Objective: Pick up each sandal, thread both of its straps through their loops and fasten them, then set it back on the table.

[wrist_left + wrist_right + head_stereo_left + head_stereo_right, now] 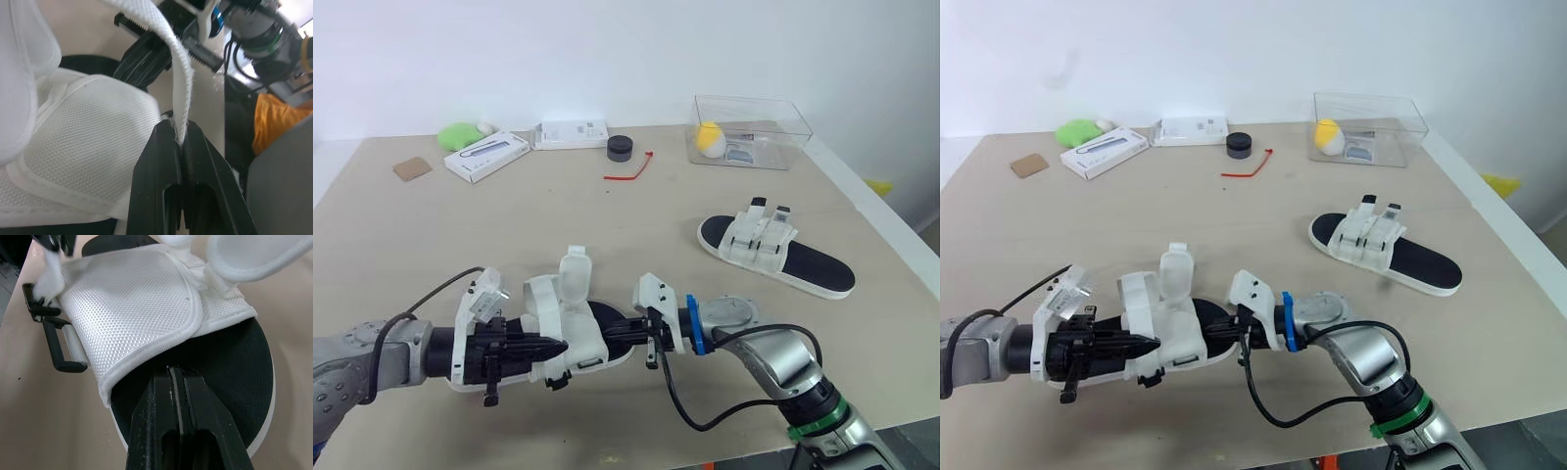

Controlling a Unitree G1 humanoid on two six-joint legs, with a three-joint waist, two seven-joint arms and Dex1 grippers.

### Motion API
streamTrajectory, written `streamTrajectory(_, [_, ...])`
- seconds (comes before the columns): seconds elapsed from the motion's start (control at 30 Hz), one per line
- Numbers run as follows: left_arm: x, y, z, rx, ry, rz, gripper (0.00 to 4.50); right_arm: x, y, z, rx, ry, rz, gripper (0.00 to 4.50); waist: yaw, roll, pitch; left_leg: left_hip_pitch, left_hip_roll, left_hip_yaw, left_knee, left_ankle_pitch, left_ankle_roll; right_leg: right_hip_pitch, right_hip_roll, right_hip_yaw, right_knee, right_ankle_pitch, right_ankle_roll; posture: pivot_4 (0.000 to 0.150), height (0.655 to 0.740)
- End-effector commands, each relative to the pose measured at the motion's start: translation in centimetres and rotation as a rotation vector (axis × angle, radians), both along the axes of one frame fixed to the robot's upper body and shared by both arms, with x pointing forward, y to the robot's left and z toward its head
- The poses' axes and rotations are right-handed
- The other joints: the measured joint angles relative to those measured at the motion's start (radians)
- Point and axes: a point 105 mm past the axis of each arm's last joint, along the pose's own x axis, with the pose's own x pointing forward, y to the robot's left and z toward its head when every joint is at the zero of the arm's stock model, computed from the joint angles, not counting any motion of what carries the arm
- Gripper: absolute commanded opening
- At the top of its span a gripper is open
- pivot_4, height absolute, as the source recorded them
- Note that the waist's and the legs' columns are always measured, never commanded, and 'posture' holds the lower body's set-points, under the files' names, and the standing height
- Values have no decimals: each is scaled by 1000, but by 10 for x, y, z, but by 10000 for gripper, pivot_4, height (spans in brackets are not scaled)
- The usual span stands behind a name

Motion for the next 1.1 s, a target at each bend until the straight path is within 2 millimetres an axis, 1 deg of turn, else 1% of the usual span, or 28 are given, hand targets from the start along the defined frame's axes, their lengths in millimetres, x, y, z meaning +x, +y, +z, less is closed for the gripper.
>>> streamTrajectory(0.03, [-8, -3, -8, 42, 8, -42, 211, 0, -3, -9, -25, 30, -20, 0, 0, 0, 0, 0, 0, 0, -1, 0, 0, 0, 0, 0, 0, 0, 0, 1500, 7400])
streamTrajectory(0.2, [-3, -6, 1, -11, -3, -20, 211, 0, -3, -9, -23, 34, -21, 0, 1, 0, 0, 0, 0, 0, -2, 0, 0, 0, 0, 0, 0, -1, 0, 1500, 7400])
streamTrajectory(0.23, [-4, -6, 1, -5, -1, -25, 2942, 0, -3, -9, -24, 35, -21, 0, 1, 0, 0, 0, 0, 0, -2, 0, 0, 0, 0, 0, 0, -1, 0, 1500, 7400])
streamTrajectory(0.33, [-12, -7, 0, -8, 36, -56, 13257, -1, -3, -9, -24, 36, -21, 0, 1, 0, 0, 0, 0, 0, -2, 0, 0, 0, 0, 1, 0, -1, 1, 1500, 7400])
streamTrajectory(0.37, [-12, -8, 0, -9, 38, -57, 20059, 0, -3, -9, -24, 36, -22, 0, 1, 0, 0, 0, 0, 0, -2, 0, 0, 0, 0, 1, 0, -1, 1, 1500, 7400])
streamTrajectory(0.43, [-11, -8, 1, -16, 33, -46, 28457, 0, -3, -9, -24, 36, -22, 0, 1, 0, 0, 0, 0, 0, -2, 0, 0, 0, 0, 1, 0, -1, 1, 1500, 7400])
streamTrajectory(0.47, [-10, -8, 2, -24, 31, -41, 34037, 0, -3, -9, -25, 36, -22, 0, 1, 0, 0, 0, 0, 0, -2, 0, 0, 0, 0, 0, 0, -1, 1, 1500, 7400])
streamTrajectory(0.53, [-7, -8, 5, -39, 24, -31, 43010, -1, -3, -9, -25, 37, -22, 0, 1, 0, 0, 0, 0, 0, -2, 0, 0, 0, 0, 0, 0, -1, 0, 1500, 7400])
streamTrajectory(0.57, [-5, -7, 6, -46, 15, -17, 44172, -1, -3, -10, -25, 38, -22, 0, 1, 0, 0, 0, 0, 0, -2, 0, 0, 0, 0, 0, 0, -1, 0, 1500, 7400])
streamTrajectory(0.7, [6, -5, 20, -123, 2, 29, 44172, -1, -3, -10, -25, 41, -20, 0, 2, 0, 0, 0, -1, 0, -2, 0, 0, 0, 0, 0, 0, -1, 1, 1500, 7400])
streamTrajectory(0.77, [13, -4, 26, -158, -12, 61, 39101, -1, -4, -10, -25, 42, -20, 0, 2, 0, 0, 0, 0, -1, -2, 0, 0, 0, 0, 0, 0, 1, 3, 1500, 7400])
streamTrajectory(0.8, [17, -3, 28, -172, -19, 86, 36194, -1, -4, -10, -25, 43, -20, 0, 2, 0, 0, 0, 0, -1, -2, 0, 0, 0, 0, 0, 0, 1, 4, 1500, 7400])
streamTrajectory(0.83, [20, -2, 29, -180, -23, 103, 31443, -2, -4, -10, -25, 43, -20, 0, 2, 0, 0, 0, -1, 0, -2, 0, 0, 0, 0, 0, 0, 1, 4, 1500, 7400])
streamTrajectory(0.87, [22, -2, 30, -190, -21, 111, 27902, -2, -4, -10, -25, 44, -20, 0, 2, -1, 0, 0, -1, 0, -2, 0, 0, 0, 0, 0, 0, 2, 5, 1500, 7400])
streamTrajectory(0.9, [21, -3, 31, -196, -14, 110, 25470, -2, -4, -10, -25, 45, -20, 0, 2, -1, 0, 0, -1, 0, -2, 0, 0, 0, 0, 0, 0, 2, 5, 1500, 7400])
streamTrajectory(0.93, [20, -3, 30, -192, -9, 105, 20779, -2, -4, -10, -26, 45, -19, 0, 2, -1, 0, 0, -1, 0, -2, 0, 0, 0, 0, 0, 0, 2, 5, 1500, 7400])
streamTrajectory(0.97, [18, -4, 29, -180, -4, 97, 17823, -2, -4, -10, -26, 46, -19, 0, 2, -1, 0, 0, -1, 0, -2, 0, 0, 0, 0, 0, 0, 2, 5, 1500, 7400])
streamTrajectory(1.0, [16, -5, 25, -151, -2, 83, 12283, -2, -4, -10, -26, 47, -19, 0, 2, -1, 0, 0, -1, 0, -2, 0, 0, 0, 0, 0, 0, 2, 5, 1500, 7400])
streamTrajectory(1.1, [9, -7, 17, -109, 10, 52, 1899, -2, -4, -10, -25, 47, -19, 0, 2, -1, 0, 0, -1, 0, -2, 0, 0, 0, 0, 0, 0, 2, 5, 1500, 7400])
